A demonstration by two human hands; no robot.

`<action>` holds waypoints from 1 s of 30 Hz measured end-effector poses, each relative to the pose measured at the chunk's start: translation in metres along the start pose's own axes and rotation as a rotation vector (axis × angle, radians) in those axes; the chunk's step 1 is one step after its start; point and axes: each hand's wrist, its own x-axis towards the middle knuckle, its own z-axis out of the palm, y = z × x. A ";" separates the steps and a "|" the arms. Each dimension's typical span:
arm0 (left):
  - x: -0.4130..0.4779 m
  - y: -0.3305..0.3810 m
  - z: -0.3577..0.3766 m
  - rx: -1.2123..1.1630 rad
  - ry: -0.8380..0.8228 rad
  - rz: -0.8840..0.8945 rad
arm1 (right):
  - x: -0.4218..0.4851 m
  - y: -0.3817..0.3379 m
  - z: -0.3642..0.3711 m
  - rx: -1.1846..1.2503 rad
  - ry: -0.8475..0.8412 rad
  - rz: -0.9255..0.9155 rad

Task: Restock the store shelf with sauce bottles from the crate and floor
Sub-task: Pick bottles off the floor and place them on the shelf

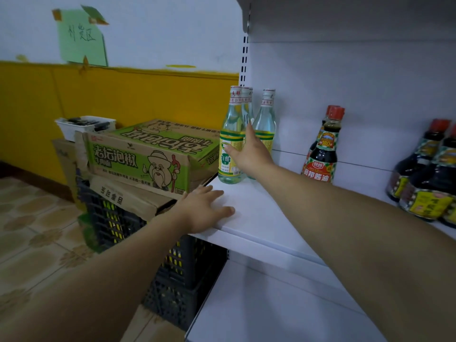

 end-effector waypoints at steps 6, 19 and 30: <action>-0.062 -0.017 -0.022 -0.063 0.020 -0.114 | -0.069 -0.014 -0.019 -0.160 -0.124 -0.081; -0.284 -0.080 0.051 -0.071 -0.083 -0.524 | -0.245 -0.066 0.078 -0.245 -0.673 -0.282; -0.400 -0.171 0.154 -0.264 -0.189 -0.864 | -0.343 -0.041 0.213 -0.337 -0.969 -0.281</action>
